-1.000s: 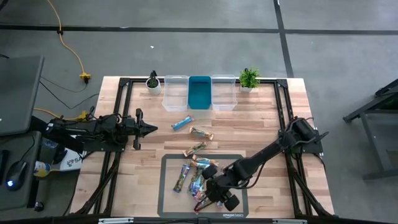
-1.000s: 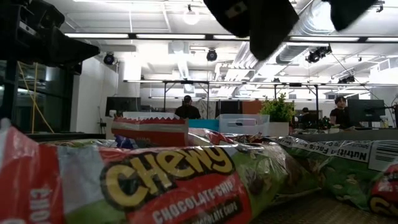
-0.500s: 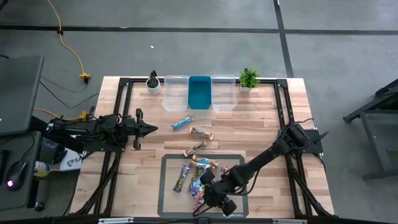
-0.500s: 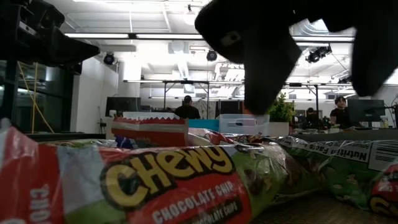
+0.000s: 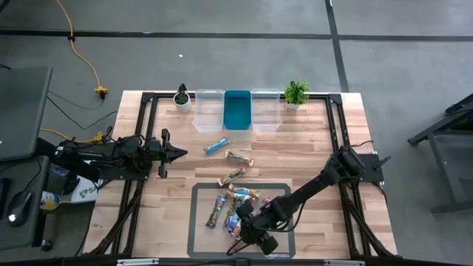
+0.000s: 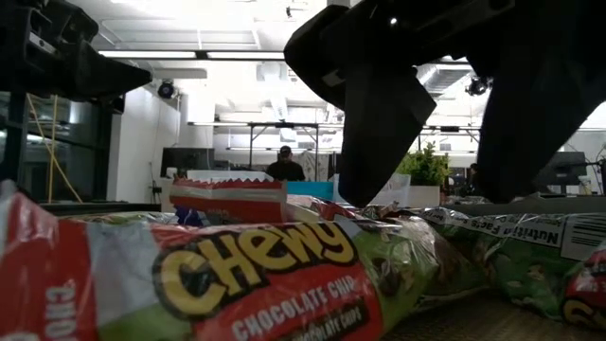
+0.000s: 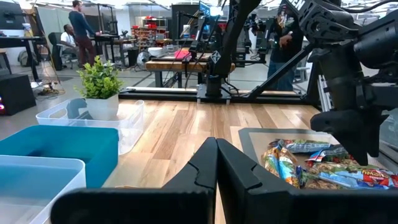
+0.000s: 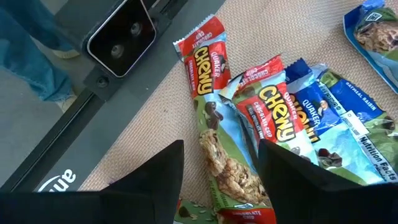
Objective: Pick and place Granola Bars by type
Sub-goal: Put the red granola bar into the right transparent bin
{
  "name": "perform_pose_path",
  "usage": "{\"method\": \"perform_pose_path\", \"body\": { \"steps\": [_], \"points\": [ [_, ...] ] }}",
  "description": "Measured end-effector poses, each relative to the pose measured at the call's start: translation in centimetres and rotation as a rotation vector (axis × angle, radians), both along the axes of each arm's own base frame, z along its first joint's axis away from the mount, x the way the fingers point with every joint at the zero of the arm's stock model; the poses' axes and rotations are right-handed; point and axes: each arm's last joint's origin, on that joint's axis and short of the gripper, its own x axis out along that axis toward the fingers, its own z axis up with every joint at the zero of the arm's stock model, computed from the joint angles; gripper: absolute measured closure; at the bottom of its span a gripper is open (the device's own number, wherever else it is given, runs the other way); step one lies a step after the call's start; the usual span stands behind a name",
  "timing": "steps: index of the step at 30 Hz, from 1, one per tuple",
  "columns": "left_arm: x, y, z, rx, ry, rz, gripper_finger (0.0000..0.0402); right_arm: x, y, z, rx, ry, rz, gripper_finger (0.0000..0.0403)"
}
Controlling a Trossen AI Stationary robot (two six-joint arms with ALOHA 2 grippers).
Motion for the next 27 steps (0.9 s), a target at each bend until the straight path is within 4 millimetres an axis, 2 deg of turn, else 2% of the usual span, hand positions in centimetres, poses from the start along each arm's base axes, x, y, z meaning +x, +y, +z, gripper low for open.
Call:
{"method": "perform_pose_path", "body": {
  "steps": [12,19,27],
  "points": [
    [0.0,0.0,0.0,0.0,0.0,0.0,0.0401,0.0,0.1,0.0,0.007,0.005,0.014,0.021],
    [0.0,0.0,0.0,0.0,0.0,0.0,0.0401,0.3,0.3,-2.0,-0.001,0.03,0.018,0.021],
    [0.0,0.0,0.0,0.0,0.0,0.0,0.0401,0.6,0.3,-2.6,-0.045,0.006,-0.016,0.021]
  ]
}}
